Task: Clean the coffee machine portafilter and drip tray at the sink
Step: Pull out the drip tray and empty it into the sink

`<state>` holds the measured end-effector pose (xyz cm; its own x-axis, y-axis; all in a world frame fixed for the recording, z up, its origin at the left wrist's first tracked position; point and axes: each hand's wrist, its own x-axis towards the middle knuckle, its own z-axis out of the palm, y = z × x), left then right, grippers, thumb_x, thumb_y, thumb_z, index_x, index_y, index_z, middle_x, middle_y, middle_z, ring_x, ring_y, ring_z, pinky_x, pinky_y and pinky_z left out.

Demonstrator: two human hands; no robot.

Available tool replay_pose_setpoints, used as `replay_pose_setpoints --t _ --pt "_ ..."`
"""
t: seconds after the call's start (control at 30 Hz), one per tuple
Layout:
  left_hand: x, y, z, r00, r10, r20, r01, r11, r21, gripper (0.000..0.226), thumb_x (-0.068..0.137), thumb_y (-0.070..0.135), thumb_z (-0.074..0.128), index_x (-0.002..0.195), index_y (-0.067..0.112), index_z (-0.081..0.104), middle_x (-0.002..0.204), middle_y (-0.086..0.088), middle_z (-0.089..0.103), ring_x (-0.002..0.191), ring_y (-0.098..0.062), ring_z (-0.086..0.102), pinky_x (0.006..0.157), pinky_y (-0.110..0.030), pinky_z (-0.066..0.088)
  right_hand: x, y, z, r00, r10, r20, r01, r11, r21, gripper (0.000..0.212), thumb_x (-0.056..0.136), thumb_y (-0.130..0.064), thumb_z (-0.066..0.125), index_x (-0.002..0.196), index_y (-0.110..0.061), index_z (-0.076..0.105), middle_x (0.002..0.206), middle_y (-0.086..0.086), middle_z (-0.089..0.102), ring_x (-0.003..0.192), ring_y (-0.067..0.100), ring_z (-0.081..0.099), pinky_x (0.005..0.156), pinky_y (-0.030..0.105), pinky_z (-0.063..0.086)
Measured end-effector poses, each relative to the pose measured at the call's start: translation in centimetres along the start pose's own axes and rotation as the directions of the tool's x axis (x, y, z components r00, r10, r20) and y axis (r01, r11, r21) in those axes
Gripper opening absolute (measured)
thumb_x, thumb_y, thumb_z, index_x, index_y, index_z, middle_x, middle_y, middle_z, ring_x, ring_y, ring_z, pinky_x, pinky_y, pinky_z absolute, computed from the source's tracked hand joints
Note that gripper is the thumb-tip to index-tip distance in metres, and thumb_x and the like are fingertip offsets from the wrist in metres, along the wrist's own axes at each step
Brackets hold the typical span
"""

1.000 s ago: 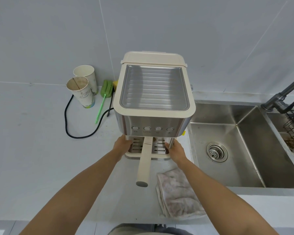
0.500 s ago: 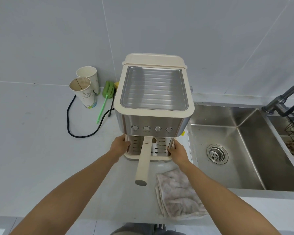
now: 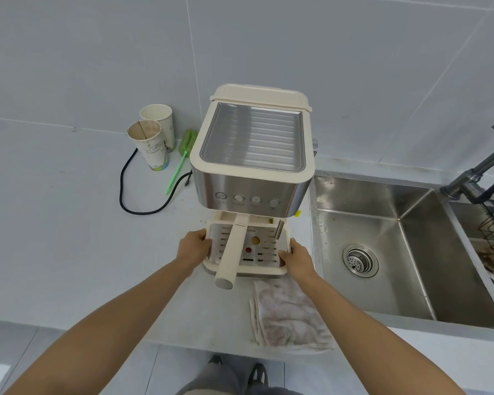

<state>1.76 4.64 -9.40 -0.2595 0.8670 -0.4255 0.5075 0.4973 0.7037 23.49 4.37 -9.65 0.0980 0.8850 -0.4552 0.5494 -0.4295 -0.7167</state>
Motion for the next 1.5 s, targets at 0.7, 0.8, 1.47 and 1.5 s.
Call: replay_pose_setpoints --t 0.7,0.8,1.47,1.5 --pt "-7.3 -4.2 -0.4 0.994 -0.022 0.109 0.054 0.954 -0.295 0.025 0.088 0.001 0.053 0.090 0.019 0.071 0.093 -0.009 0.063 0.085 -0.022 0.054 0.081 -0.031 0.043 -8.7 2.8 0.4 0.998 0.007 -0.057 -0.006 1.000 0.023 0.016 0.092 -0.005 0.043 0.105 0.002 0.048 0.112 0.022 0.058 0.100 0.032 0.056 0.089 0.042 0.046" --pt "-8.5 -4.4 0.3 0.992 -0.012 0.127 0.047 0.958 -0.282 0.026 0.087 0.001 0.053 0.104 0.010 0.069 0.094 -0.010 0.064 0.086 -0.024 0.055 0.087 -0.035 0.046 -9.9 3.7 0.2 0.997 0.037 -0.072 -0.033 0.998 0.051 0.032 0.093 -0.005 0.043 0.124 0.003 0.045 0.120 0.021 0.057 0.110 0.036 0.054 0.096 0.046 0.044" --pt "-16.5 2.8 12.8 0.997 0.047 0.061 -0.036 0.984 -0.175 0.018 0.088 0.006 0.052 0.092 0.017 0.066 0.085 -0.007 0.063 0.079 -0.022 0.053 0.070 -0.028 0.041 -11.1 13.7 -12.4 0.996 0.004 -0.085 0.013 0.982 0.190 0.034 0.089 0.001 0.042 0.118 -0.009 0.055 0.104 0.008 0.062 0.093 0.023 0.055 0.077 0.030 0.044" --pt "-17.0 3.3 13.9 0.997 0.044 0.067 -0.032 0.986 -0.166 0.018 0.088 0.005 0.052 0.085 0.017 0.065 0.084 -0.006 0.061 0.080 -0.022 0.053 0.072 -0.028 0.041 -11.1 14.5 -13.4 0.996 0.003 -0.087 0.013 0.982 0.189 0.035 0.088 0.002 0.041 0.118 -0.008 0.056 0.100 0.007 0.061 0.091 0.022 0.055 0.076 0.029 0.043"
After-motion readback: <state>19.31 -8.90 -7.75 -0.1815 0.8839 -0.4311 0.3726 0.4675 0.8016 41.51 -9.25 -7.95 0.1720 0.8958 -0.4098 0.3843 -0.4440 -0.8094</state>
